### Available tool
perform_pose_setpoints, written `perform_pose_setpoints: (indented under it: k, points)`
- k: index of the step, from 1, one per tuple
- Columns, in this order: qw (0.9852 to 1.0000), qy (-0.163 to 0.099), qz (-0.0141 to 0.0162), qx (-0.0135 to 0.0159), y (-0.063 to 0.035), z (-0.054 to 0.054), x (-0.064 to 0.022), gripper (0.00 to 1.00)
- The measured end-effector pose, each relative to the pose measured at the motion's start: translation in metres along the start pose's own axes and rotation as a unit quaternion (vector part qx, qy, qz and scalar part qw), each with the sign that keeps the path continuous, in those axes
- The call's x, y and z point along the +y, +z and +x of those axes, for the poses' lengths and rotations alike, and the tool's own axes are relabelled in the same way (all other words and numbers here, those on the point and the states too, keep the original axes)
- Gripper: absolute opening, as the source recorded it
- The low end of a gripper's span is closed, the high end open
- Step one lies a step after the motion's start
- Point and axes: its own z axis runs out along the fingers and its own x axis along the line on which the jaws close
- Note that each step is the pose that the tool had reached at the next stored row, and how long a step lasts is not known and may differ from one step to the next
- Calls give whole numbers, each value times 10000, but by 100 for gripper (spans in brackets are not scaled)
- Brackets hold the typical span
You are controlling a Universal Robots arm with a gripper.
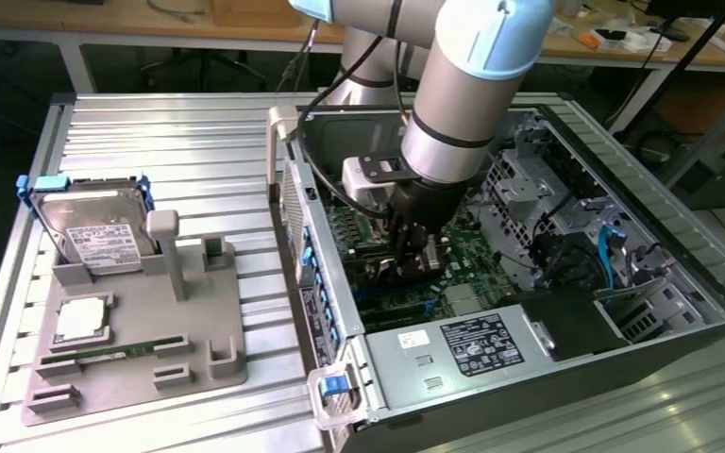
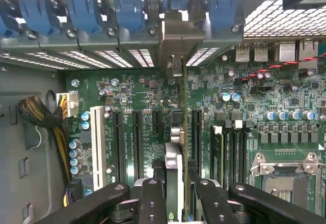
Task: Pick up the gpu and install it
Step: 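Insert the gpu into the slot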
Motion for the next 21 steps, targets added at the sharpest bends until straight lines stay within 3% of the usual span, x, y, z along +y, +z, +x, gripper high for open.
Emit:
perform_pose_setpoints:
  k: [12,21]
  points:
    - [10000,0,-3,5,114,-1,0,27]
    - [10000,0,-2,3,118,-2,0,27]
